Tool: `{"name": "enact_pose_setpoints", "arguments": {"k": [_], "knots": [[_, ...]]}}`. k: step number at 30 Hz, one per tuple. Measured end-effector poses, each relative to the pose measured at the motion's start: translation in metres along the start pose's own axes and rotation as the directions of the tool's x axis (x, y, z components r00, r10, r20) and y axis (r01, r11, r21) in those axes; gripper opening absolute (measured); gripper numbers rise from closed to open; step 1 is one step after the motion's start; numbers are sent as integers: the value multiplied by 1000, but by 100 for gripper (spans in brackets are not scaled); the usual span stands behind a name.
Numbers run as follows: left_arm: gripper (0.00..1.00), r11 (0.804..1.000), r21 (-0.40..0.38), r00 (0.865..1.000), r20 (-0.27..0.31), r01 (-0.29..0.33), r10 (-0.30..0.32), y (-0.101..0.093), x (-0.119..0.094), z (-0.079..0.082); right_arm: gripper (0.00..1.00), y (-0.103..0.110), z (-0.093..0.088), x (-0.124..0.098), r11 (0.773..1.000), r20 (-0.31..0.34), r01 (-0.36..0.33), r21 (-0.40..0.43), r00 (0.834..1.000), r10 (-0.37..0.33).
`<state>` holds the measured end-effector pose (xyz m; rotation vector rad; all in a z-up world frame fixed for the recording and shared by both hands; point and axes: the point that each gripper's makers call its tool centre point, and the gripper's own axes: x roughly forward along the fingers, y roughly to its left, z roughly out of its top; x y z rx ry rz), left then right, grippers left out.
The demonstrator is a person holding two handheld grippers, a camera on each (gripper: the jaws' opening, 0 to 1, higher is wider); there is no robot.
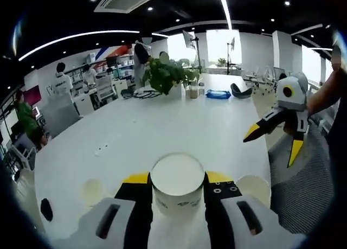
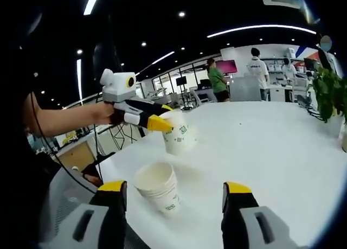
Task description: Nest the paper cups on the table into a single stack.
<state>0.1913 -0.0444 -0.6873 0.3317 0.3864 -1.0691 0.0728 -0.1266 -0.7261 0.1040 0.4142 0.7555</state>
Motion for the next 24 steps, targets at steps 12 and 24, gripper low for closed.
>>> {"name": "enact_pose_setpoints", "arguments": {"k": [12, 24], "knots": [[35, 999, -20, 999, 22, 31, -30, -24, -23, 15, 68, 14, 22, 14, 997, 51, -74, 22, 996, 73], [35, 995, -40, 992, 92, 92, -88, -45, -38, 40, 67, 33, 32, 25, 989, 67, -145, 17, 987, 144]]}}
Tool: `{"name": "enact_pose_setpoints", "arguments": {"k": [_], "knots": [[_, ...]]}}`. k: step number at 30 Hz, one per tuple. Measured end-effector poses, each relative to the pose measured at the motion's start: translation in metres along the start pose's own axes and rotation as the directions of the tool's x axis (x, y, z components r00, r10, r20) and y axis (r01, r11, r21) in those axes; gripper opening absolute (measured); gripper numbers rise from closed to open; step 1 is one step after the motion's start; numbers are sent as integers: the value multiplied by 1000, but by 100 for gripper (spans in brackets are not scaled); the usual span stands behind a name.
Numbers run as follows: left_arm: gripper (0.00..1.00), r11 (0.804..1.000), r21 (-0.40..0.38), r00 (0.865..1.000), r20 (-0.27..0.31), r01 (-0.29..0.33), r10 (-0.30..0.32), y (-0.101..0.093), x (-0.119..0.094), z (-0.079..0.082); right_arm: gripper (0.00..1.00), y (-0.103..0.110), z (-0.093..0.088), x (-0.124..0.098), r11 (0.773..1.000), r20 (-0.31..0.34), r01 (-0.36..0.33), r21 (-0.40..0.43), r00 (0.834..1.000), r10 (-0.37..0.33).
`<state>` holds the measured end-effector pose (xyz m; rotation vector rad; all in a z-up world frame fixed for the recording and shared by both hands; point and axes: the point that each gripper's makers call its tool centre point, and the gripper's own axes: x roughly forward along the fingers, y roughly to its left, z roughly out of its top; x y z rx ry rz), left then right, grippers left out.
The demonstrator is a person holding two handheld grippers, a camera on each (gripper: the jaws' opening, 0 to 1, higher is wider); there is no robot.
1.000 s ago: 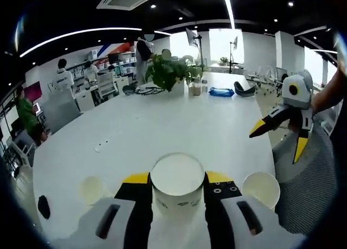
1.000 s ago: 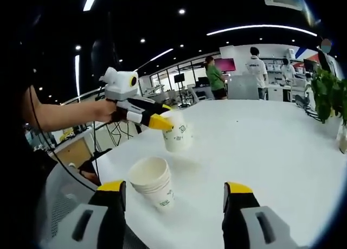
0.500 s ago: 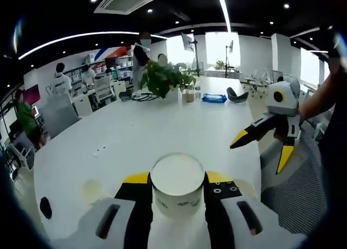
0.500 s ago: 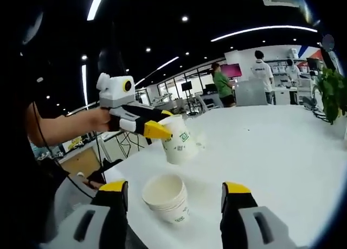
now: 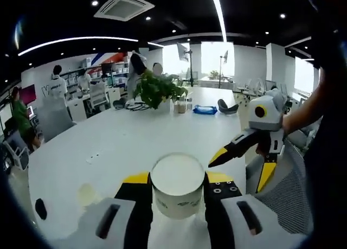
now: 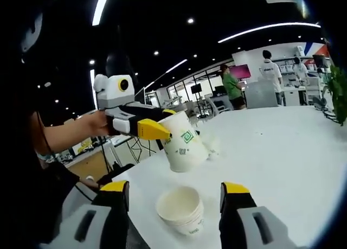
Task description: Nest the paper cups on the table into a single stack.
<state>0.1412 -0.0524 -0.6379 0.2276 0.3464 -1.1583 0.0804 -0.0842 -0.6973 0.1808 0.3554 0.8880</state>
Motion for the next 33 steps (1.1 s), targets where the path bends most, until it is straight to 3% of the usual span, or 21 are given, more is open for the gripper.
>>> {"name": "enact_pose_setpoints", "arguments": {"k": [7, 11, 17, 25, 33], "knots": [[35, 999, 4, 998, 14, 54, -54, -15, 2, 3, 66, 11, -2, 4, 999, -14, -51, 6, 999, 51], [35, 995, -4, 993, 52, 104, -104, -24, 2, 10, 66, 17, -2, 7, 997, -20, -72, 10, 997, 72], [35, 988, -1, 987, 60, 151, -151, -34, 2, 10, 64, 19, 4, 6, 995, 7, -93, 42, 996, 93], [35, 984, 0, 983, 20, 181, -180, -38, 5, -5, 59, 12, 6, -1, 991, 15, -88, 98, 996, 87], [35, 980, -12, 980, -3, 200, -200, -39, 1, -15, 51, 7, 16, -10, 980, 76, -90, 178, 994, 78]]}}
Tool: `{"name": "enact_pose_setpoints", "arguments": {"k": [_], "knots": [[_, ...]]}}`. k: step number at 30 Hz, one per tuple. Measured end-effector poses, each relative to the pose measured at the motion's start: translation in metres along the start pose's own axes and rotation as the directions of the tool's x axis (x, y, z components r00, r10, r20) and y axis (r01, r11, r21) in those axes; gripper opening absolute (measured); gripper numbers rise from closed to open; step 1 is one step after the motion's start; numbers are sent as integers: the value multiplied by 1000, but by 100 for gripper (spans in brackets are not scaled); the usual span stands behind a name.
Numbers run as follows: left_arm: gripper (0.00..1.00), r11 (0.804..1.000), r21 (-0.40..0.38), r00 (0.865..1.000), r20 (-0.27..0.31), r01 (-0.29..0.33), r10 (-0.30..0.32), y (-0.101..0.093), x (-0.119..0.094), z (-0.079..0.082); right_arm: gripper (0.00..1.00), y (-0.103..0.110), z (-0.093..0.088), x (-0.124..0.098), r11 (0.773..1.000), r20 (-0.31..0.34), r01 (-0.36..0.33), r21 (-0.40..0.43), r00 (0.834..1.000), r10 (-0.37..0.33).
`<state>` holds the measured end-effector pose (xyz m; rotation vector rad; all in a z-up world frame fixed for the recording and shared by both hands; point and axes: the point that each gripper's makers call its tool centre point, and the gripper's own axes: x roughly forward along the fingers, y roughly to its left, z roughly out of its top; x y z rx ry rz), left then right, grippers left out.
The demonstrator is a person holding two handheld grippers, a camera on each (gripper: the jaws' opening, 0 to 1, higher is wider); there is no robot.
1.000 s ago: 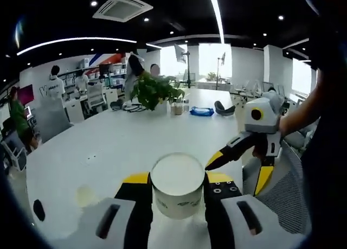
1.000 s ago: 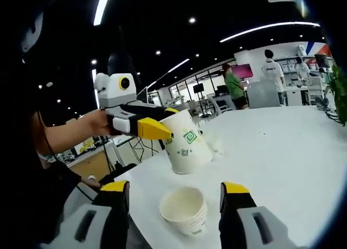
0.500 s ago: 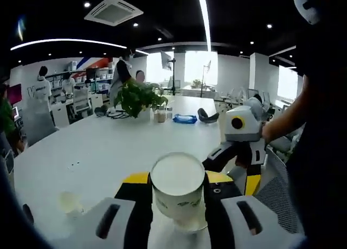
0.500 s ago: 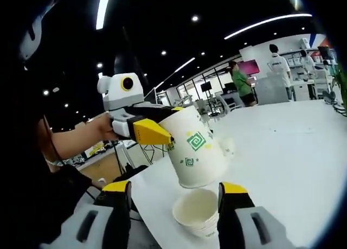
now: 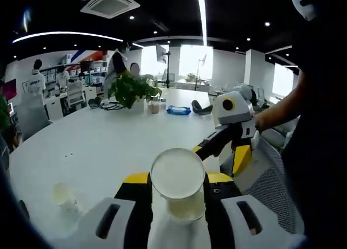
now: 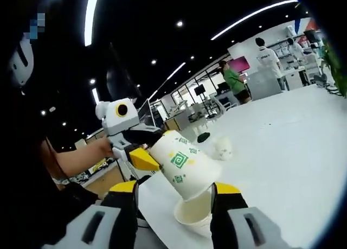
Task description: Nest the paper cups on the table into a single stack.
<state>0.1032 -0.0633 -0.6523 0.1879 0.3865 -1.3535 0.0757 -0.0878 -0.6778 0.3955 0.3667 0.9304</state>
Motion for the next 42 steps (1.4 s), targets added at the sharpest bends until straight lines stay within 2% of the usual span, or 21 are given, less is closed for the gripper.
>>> {"name": "enact_pose_setpoints", "arguments": {"k": [6, 10, 23, 28, 31, 33, 35, 36, 38, 42], "knots": [[35, 1000, -3, 1000, -22, 5, -5, 1, -2, -9, 45, -1, 10, -4, 999, 43, -4, 43, 999, 3], [35, 1000, -8, 999, -47, 14, -14, 1, -4, -20, 37, 2, 19, -7, 997, 77, -22, 68, 997, 17], [35, 1000, -11, 996, -86, 28, -29, -2, -4, -37, 22, 14, 25, -4, 996, 95, -60, 70, 994, 53], [33, 999, -15, 995, -100, 29, -31, -2, -3, -43, 11, 14, 28, -5, 995, 107, -67, 78, 993, 58], [26, 999, -29, 995, -99, 24, -27, 0, -3, -45, 6, 15, 28, -7, 994, 109, -74, 81, 992, 65], [11, 998, -48, 995, -94, 31, -35, -1, -3, -44, 3, 17, 27, -7, 994, 104, -80, 74, 992, 73], [18, 998, -58, 998, -60, 18, -21, 0, -1, -37, 0, 20, 29, -8, 994, 112, -91, 62, 990, 84], [23, 998, -59, 998, -53, 24, -27, -2, -1, -35, 0, 23, 31, -7, 994, 125, -105, 15, 987, 103], [22, 999, -36, 998, -64, 21, -23, -3, 0, -35, 0, 27, 31, -5, 993, 111, -115, 33, 988, 111], [27, 999, -31, 998, -64, 16, -18, -2, 0, -35, 0, 29, 34, -4, 993, 115, -117, 19, 987, 114]]}}
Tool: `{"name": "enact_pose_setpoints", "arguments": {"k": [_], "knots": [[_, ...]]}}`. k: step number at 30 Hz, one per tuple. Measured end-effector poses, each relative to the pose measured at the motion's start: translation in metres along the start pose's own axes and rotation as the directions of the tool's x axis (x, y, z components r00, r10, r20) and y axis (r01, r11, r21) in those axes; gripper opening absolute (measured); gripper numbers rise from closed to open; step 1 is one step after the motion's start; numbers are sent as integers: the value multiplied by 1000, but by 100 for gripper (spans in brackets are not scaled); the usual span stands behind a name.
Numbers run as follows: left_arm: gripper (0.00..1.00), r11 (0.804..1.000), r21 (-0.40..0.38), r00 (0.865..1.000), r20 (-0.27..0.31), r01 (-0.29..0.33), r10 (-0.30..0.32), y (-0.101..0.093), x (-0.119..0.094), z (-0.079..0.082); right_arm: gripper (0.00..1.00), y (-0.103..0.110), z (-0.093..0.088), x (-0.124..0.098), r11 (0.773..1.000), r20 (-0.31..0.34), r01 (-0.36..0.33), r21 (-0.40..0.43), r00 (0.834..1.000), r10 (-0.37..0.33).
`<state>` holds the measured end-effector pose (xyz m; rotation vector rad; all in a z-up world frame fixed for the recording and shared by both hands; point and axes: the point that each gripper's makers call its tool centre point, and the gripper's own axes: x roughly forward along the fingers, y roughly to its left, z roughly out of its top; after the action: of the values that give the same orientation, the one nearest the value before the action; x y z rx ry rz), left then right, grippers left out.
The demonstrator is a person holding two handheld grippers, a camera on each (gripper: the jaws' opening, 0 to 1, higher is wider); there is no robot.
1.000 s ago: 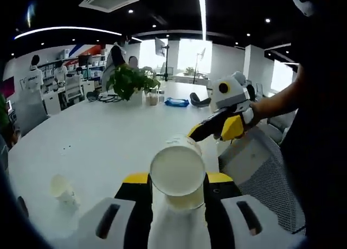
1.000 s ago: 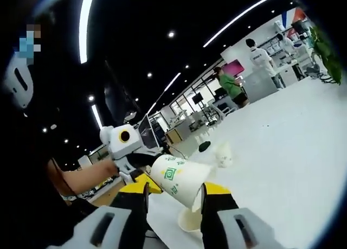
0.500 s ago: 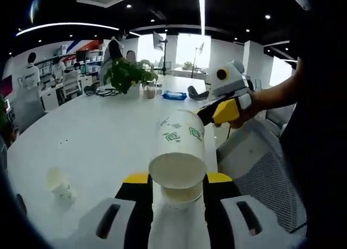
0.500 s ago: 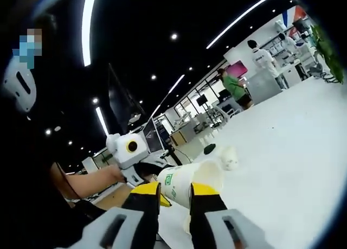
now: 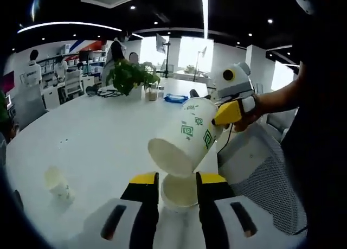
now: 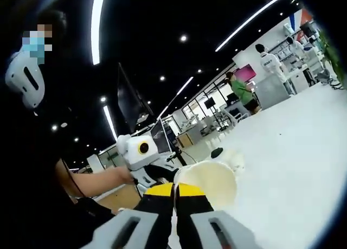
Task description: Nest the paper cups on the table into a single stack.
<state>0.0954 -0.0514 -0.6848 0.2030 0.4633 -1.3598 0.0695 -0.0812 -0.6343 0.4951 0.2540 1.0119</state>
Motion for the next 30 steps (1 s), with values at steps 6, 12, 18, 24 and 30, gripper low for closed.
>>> {"name": "enact_pose_setpoints", "arguments": {"k": [6, 12, 18, 24, 30], "knots": [[30, 1000, 7, 1000, 2, -22, 22, 1, -4, 1, 0, -3, 2, -2, 1000, -2, 11, -3, 1000, -11], [35, 999, 7, 999, 10, -41, 41, 4, -5, 2, 0, -5, 3, -3, 1000, -4, 20, -8, 1000, -20], [42, 998, 16, 998, 13, -60, 60, 7, -5, 2, 0, -5, 3, -4, 1000, -10, 23, -20, 1000, -24], [48, 997, 14, 997, 37, -74, 73, 7, -8, 7, 0, -6, 4, -5, 998, -35, 34, -46, 999, -36], [55, 996, 9, 994, 63, -94, 93, 8, -12, 11, 0, -7, 1, -4, 996, -80, 44, -78, 996, -50]]}}
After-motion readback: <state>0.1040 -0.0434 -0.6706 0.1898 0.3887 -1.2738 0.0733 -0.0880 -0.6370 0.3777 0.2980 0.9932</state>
